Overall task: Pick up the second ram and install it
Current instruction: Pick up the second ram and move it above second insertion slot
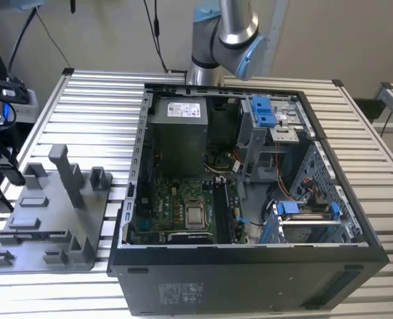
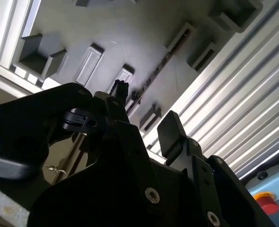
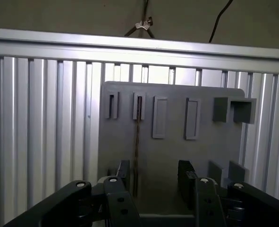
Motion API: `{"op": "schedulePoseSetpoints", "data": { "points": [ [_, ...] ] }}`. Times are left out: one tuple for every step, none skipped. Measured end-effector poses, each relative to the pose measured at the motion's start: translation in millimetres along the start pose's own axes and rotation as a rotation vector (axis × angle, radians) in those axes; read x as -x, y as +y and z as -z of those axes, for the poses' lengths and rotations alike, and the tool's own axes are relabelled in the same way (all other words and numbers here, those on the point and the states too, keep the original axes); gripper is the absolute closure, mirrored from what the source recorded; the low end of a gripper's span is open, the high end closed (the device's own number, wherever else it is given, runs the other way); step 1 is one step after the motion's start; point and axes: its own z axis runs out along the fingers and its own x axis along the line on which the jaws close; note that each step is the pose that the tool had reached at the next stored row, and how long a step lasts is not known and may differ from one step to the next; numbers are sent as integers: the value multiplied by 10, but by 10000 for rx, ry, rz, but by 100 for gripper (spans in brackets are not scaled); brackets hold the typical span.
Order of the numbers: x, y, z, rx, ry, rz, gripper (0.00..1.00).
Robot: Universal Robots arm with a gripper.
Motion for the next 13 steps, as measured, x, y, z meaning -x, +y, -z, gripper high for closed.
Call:
{"op": "schedulePoseSetpoints", "data": {
  "points": [
    [-2, 0, -18, 0, 0, 0, 46],
    [-3, 0, -36, 0, 0, 0, 46],
    [-4, -1, -52, 0, 0, 0, 46],
    [-4, -1, -67, 0, 0, 0, 46],
    [-5, -1, -81, 0, 1, 0, 46],
    [-6, -1, -97, 1, 1, -1, 46],
    [-7, -2, -115, 0, 0, -1, 46],
    [-9, -2, -133, 0, 0, 0, 46],
    [-10, -3, -153, -1, -1, 0, 46],
    [-11, -3, -169, 0, 0, 0, 46],
    [-12, -4, -187, 1, 0, 0, 46],
    [-13, -4, -205, 0, 0, -1, 46],
    [-15, -4, -223, 1, 0, -1, 46]
  ]
}}
